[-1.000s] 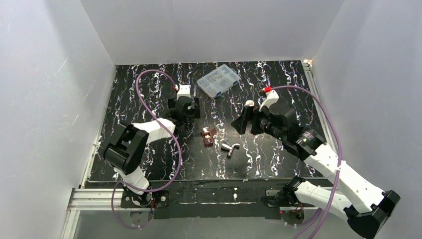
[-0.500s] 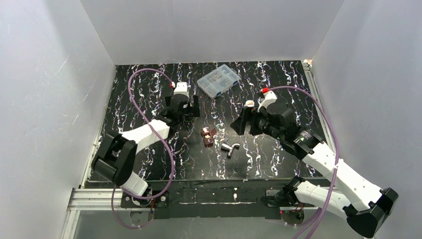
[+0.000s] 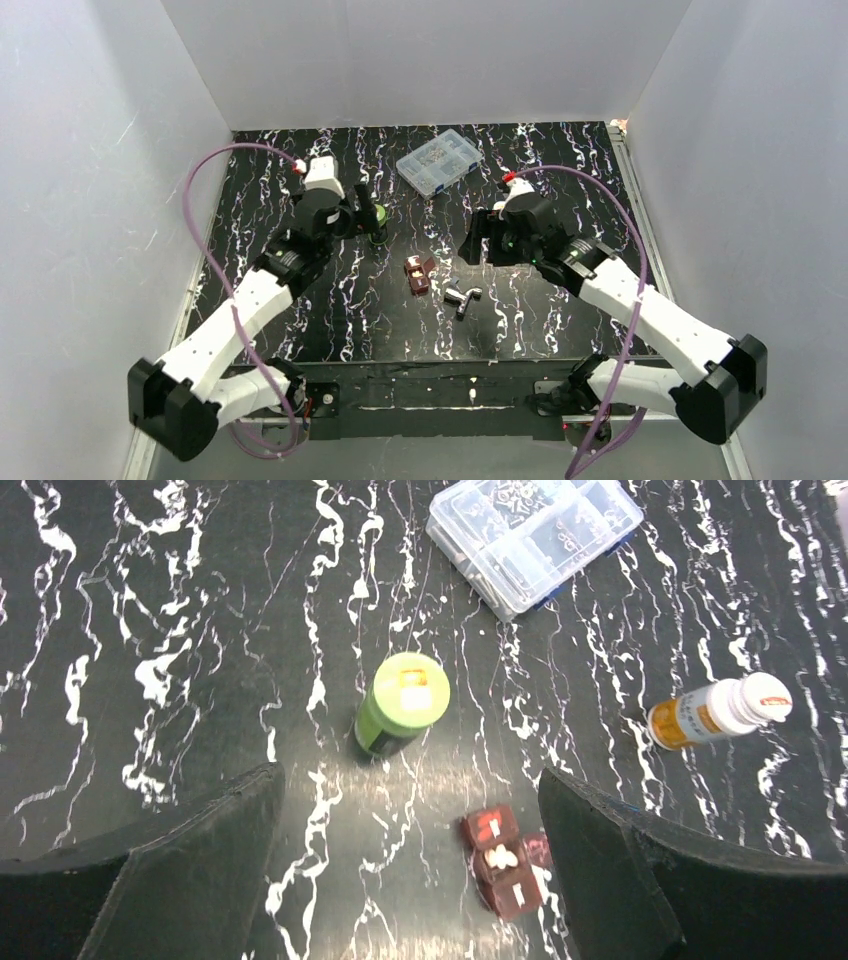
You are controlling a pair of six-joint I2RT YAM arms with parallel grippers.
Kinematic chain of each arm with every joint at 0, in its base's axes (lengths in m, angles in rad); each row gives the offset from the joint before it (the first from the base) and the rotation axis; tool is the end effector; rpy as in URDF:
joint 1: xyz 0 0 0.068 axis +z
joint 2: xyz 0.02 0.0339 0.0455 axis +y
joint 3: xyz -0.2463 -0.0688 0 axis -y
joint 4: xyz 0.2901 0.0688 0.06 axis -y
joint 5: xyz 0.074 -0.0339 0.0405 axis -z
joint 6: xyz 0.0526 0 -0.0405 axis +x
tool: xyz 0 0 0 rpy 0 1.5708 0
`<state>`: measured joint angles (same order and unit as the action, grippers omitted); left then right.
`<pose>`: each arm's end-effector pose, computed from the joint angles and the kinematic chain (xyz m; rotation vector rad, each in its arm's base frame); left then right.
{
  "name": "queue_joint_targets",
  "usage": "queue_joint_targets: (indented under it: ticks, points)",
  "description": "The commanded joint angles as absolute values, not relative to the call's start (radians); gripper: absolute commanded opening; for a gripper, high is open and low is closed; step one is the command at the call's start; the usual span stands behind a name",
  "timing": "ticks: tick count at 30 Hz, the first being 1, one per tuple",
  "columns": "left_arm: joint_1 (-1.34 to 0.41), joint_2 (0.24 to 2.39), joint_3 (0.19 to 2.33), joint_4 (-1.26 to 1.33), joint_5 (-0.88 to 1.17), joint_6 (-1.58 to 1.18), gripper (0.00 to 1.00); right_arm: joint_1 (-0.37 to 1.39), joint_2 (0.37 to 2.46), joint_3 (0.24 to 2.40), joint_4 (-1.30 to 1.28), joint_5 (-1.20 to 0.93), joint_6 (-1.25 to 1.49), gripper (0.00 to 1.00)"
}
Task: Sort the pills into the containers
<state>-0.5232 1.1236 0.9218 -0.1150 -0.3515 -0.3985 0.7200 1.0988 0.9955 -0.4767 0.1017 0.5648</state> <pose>0.2923 -0.1477 0.2978 -0.1232 1.8747 -0.3040 0.2354 0.1994 0.2934 -0.1110 2.2137 0.6270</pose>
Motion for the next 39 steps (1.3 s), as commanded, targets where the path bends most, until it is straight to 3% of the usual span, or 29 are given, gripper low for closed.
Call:
queue_joint_targets:
  ticks: [1, 6, 10, 12, 14, 19, 26, 39]
  points:
    - [-0.518, 0.985, 0.859, -0.314, -0.331, -0.498, 0.98, 0.716, 1.187, 1.064, -0.5, 0.092, 0.589, 0.78]
    - [-0.518, 0.922, 0.752, -0.347, -0.231, -0.63, 0.9, 0.719, 1.311, 1.119, -0.51, 0.072, 0.594, 0.48]
    - [-0.519, 0.911, 0.645, -0.301, -0.157, -0.714, 0.66, 0.718, 1.421, 1.159, -0.516, 0.086, 0.599, 0.39]
    - [-0.518, 0.933, 0.61, -0.261, -0.127, -0.745, 0.49, 0.718, 1.474, 1.179, -0.519, 0.106, 0.599, 0.34]
    - [-0.518, 0.97, 0.585, -0.204, -0.097, -0.772, 0.43, 0.718, 1.534, 1.205, -0.52, 0.112, 0.598, 0.31]
    - [-0.518, 1.246, 0.569, 0.046, -0.004, -0.885, 0.0, 0.718, 1.747, 1.333, -0.532, 0.105, 0.613, 0.28]
    - [-0.52, 1.536, 0.645, 0.205, 0.078, -0.893, 0.0, 0.72, 1.83, 1.351, -0.497, 0.026, 0.623, 0.24]
    - [-0.521, 1.603, 0.675, 0.231, 0.117, -0.896, 0.0, 0.735, 1.849, 1.359, -0.449, -0.064, 0.618, 0.22]
